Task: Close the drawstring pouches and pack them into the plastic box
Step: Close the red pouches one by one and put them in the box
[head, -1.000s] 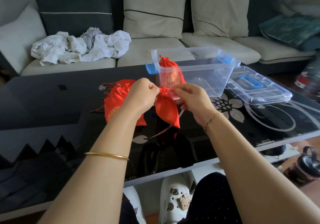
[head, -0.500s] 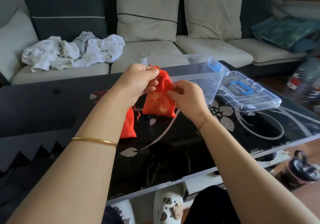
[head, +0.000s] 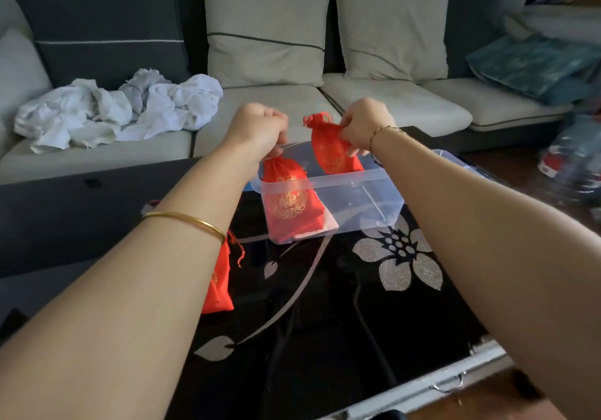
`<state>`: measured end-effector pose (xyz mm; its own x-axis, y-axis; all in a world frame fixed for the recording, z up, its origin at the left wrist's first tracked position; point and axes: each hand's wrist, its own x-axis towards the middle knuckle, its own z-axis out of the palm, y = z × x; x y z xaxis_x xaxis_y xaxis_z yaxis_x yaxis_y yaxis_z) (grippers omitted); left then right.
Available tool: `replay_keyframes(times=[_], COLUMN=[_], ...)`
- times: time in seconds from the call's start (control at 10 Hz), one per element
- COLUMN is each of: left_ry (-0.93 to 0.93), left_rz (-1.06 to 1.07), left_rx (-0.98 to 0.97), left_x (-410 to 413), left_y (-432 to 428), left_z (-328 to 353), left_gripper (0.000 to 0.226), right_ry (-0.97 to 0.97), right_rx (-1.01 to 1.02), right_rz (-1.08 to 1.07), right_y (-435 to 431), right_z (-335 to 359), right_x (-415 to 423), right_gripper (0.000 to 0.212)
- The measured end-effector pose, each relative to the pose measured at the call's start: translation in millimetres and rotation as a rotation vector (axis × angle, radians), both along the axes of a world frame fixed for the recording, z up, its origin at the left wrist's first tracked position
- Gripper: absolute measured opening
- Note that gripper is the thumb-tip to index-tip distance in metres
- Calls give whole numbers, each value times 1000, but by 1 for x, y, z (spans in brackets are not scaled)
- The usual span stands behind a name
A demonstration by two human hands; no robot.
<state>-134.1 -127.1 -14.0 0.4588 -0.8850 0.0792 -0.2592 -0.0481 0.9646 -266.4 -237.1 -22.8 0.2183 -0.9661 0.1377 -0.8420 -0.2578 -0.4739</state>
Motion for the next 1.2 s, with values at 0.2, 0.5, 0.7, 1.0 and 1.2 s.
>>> replay_keyframes(times=[0.2, 0.5, 0.7, 1.0, 1.2], left_ry=[-48, 1, 54, -162, -97], left_rz=[10, 160, 305, 595, 569], left_rx=[-5, -76, -80, 448, 473], left_x=[16, 37, 42, 64, 71], left_y=[-19, -3, 48, 133, 149], left_z=[-10, -24, -37, -114, -133], left_gripper=[25, 23, 18, 39, 42], right_ry=[192, 230, -313, -467, -335], right_rx=[280, 377, 49, 479, 330], right_rz=[59, 23, -17, 301, 304], right_y=[-25, 0, 53, 196, 195], right_z=[-20, -8, 12, -86, -124], right_x=[21, 23, 19, 75, 102], right_gripper=[11, 35, 25, 18, 14])
